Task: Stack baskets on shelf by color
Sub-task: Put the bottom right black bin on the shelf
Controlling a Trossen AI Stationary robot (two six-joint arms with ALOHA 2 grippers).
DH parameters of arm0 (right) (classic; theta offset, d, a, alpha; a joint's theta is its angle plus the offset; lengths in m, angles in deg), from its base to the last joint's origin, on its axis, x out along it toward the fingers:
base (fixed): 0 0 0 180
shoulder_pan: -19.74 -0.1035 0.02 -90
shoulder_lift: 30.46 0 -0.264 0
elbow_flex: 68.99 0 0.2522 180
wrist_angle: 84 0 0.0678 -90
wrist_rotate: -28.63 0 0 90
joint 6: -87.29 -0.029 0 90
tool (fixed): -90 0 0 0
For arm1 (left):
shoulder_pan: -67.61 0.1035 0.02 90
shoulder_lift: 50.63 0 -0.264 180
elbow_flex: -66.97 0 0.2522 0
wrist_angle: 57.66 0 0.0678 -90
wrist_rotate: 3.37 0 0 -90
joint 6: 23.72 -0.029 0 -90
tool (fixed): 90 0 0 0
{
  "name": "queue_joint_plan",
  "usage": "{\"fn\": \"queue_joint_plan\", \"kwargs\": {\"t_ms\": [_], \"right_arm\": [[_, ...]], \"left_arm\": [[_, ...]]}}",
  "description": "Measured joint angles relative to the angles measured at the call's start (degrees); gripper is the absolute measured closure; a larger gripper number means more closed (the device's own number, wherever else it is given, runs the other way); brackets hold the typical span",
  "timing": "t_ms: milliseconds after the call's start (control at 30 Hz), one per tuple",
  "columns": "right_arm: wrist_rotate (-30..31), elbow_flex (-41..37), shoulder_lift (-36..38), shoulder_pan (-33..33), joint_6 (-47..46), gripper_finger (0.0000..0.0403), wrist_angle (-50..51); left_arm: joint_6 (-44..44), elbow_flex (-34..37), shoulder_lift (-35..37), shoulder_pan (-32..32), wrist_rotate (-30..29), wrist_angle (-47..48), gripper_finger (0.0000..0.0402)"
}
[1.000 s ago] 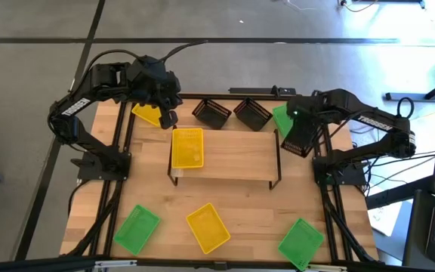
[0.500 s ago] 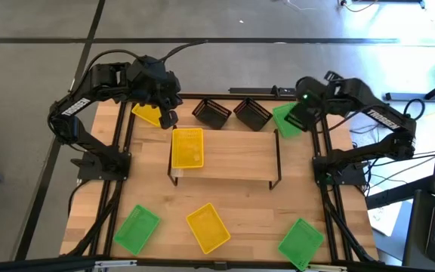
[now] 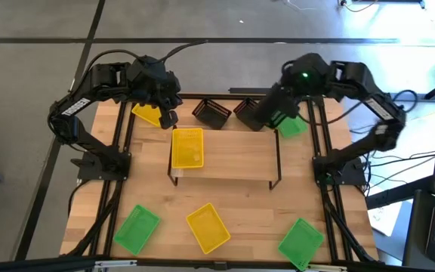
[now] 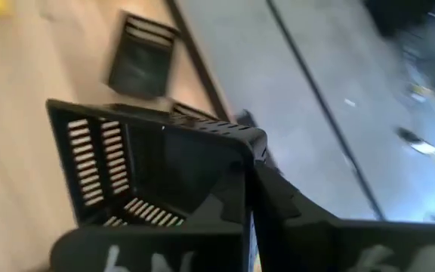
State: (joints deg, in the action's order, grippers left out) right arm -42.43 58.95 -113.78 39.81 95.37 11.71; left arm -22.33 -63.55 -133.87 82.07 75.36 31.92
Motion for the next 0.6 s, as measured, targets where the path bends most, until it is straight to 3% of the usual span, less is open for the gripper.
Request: {"fn": "queue_joint_plan", "kwargs": {"t_ms": [333, 600], "right_arm": [[-22.70, 14.76, -14.75, -2.69, 6.02, 0.0403, 0.55], [-31.92, 16.22, -21.40, -4.91, 8.83, 0.0403, 0.66]], "left_arm": [[-0.02, 0.01, 0.00, 0.00, 0.04, 0.01, 0.0374], [-0.03, 0.01, 0.00, -0.02, 3.07, 0.04, 0.0374]]}}
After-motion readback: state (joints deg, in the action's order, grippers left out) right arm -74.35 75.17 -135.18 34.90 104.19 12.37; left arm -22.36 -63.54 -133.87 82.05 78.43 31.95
